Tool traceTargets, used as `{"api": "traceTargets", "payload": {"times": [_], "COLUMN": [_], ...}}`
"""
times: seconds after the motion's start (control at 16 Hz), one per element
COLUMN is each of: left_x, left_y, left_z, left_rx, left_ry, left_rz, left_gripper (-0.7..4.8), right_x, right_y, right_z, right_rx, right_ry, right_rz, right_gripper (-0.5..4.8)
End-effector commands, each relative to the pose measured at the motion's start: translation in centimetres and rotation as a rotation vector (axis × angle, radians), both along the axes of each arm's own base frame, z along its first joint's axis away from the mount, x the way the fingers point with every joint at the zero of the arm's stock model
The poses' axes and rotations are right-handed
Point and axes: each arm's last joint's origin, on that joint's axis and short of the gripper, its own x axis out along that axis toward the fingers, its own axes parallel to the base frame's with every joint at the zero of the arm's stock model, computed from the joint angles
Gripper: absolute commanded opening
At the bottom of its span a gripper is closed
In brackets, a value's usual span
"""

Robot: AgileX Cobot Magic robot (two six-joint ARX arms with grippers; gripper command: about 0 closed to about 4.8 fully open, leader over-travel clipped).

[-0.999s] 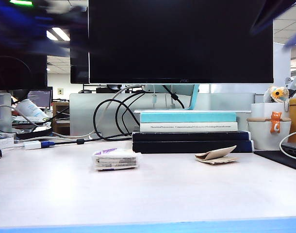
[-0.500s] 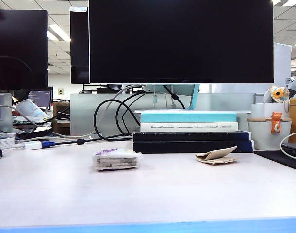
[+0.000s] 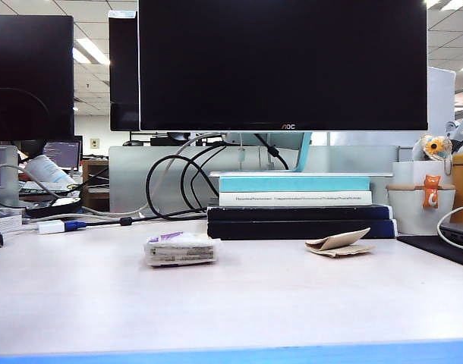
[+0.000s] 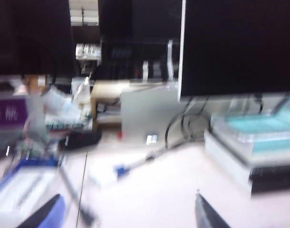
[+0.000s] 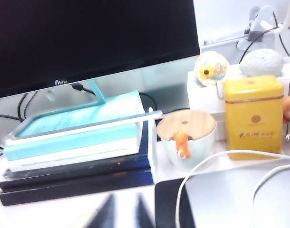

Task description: Pick up a packet of tissues from the table with the left hand, then take a tissue from it with the right hand.

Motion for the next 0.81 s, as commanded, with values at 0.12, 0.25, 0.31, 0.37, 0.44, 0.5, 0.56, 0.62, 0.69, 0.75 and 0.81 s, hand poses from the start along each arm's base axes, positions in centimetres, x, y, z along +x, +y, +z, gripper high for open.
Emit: {"api": "traceTargets", "payload": {"times": [0.12,0.25,0.31,0.37,0.44,0.5,0.56,0.62,0.69,0.75,0.81], "left_x": [0.0,0.0,0.0,0.0,0.0,0.0,0.0,0.0,0.0,0.0,0.0], "left_y": [0.1,0.1,0.1,0.1,0.1,0.1,0.1,0.1,0.1,0.1,0.1], "left_z": [-1.0,-1.4,-1.6,-1.8,-2.0,-2.0,-2.0,-2.0,-2.0,-2.1,-2.1], "left_rx": [0.005,0.011,0.016,0.024,0.033,0.039,0.039,0.048,0.051,0.051,0.052], "left_ry": [0.079,0.122,0.146,0.165,0.183,0.181,0.177,0.177,0.183,0.185,0.186], "left_rz": [0.018,0.026,0.029,0.029,0.031,0.030,0.030,0.032,0.031,0.031,0.030], "left_gripper": [2.56,1.83,1.45,1.14,0.77,0.74,0.67,0.38,0.16,0.16,0.12], "right_x": [-0.2,-0.3,-0.5,-0.7,-1.1,-1.3,-1.5,-1.8,-2.1,-2.3,-2.3], "right_y": [0.0,0.1,0.2,0.3,0.3,0.2,0.2,0.2,0.2,0.1,0.0], "right_z": [-1.3,-1.3,-0.9,-0.7,-0.5,-0.6,-0.7,-0.9,-1.0,-1.2,-2.1], "right_rx": [-0.062,-0.143,-0.145,-0.142,-0.137,-0.142,-0.143,-0.146,-0.162,-0.163,-0.156], "right_ry": [-0.077,-0.078,-0.127,-0.152,-0.167,-0.161,-0.152,-0.145,-0.137,-0.125,-0.030], "right_rz": [-0.007,0.035,0.069,0.075,0.080,0.080,0.080,0.077,0.074,0.063,0.008], "right_gripper": [0.70,0.90,0.89,0.89,0.89,0.89,0.89,0.90,0.89,0.89,0.76]}}
